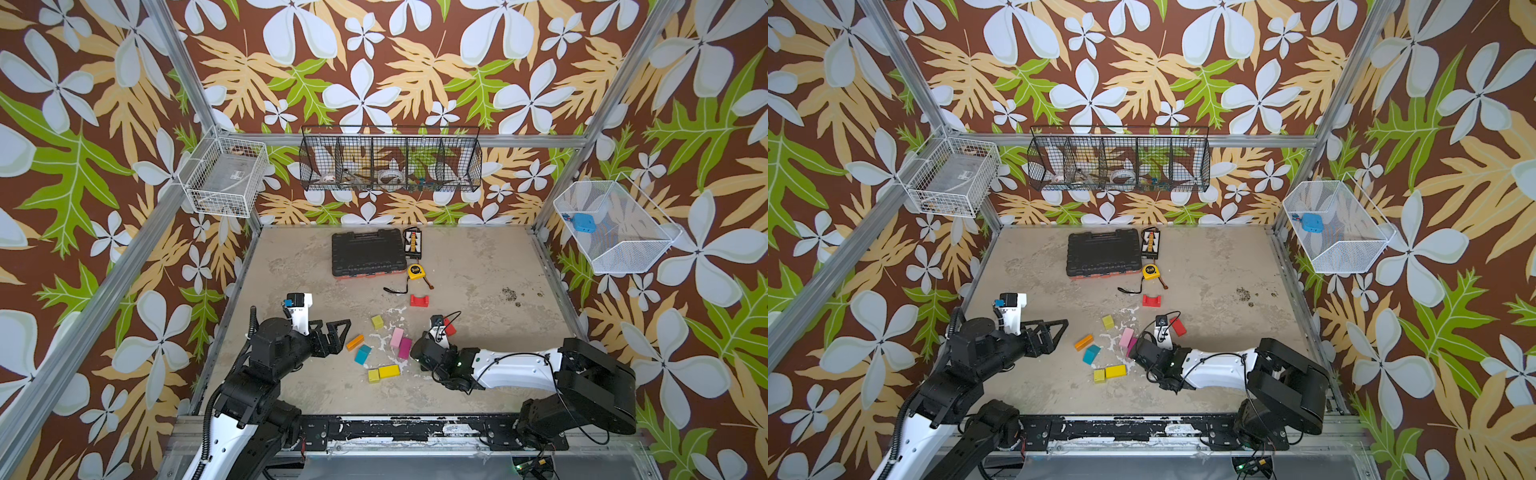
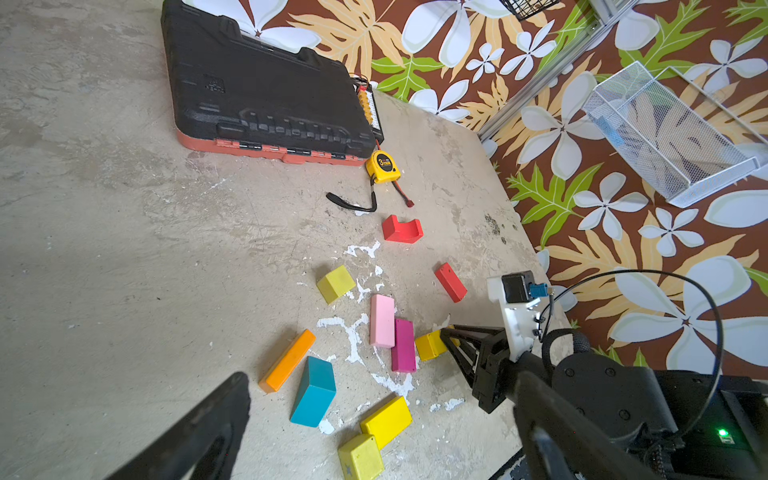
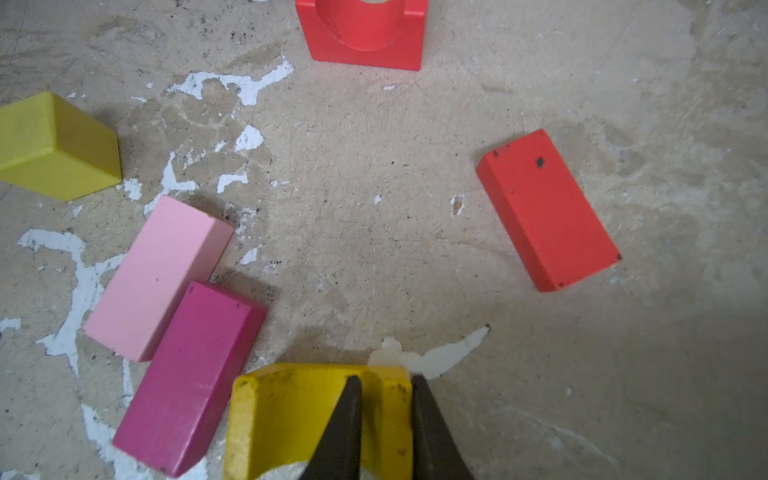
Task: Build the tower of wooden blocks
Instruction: 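Lower the right gripper onto the yellow arch block and close, then lift the yellow arch block and carry it toward the red arch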
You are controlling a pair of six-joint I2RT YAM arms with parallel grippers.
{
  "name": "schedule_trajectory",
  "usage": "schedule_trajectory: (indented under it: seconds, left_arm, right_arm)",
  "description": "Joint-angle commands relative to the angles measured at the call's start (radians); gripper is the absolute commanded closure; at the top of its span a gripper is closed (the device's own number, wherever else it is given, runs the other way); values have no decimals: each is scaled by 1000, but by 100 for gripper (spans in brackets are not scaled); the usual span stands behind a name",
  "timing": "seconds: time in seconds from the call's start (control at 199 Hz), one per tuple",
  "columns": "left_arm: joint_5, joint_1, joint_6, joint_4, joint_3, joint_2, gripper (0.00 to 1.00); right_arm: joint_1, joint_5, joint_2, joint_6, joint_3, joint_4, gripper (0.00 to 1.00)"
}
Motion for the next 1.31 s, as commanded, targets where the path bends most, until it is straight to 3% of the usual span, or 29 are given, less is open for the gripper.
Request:
schedule_trajectory:
  seconds: [0.0, 0.332, 0.523, 0.774, 1.302]
  left_arm:
    - [-5, -3, 2, -10, 3, -1, 0]
    - [2, -3, 4, -10, 5, -6, 0]
    - [23, -13, 10, -9, 5, 23, 0]
    - [10, -27, 6, -6, 2, 21, 0]
    - [27, -27, 12, 1, -1, 29, 0]
  right_arm:
    - [2, -9, 2, -4, 4, -21, 82]
    - [-12, -1, -36, -60, 12, 2, 89]
    - [-105, -43, -59, -155, 19, 70, 90]
    - [-254, -150, 24, -223, 79, 146, 96]
    - [-331, -213, 241, -211, 250, 179, 100]
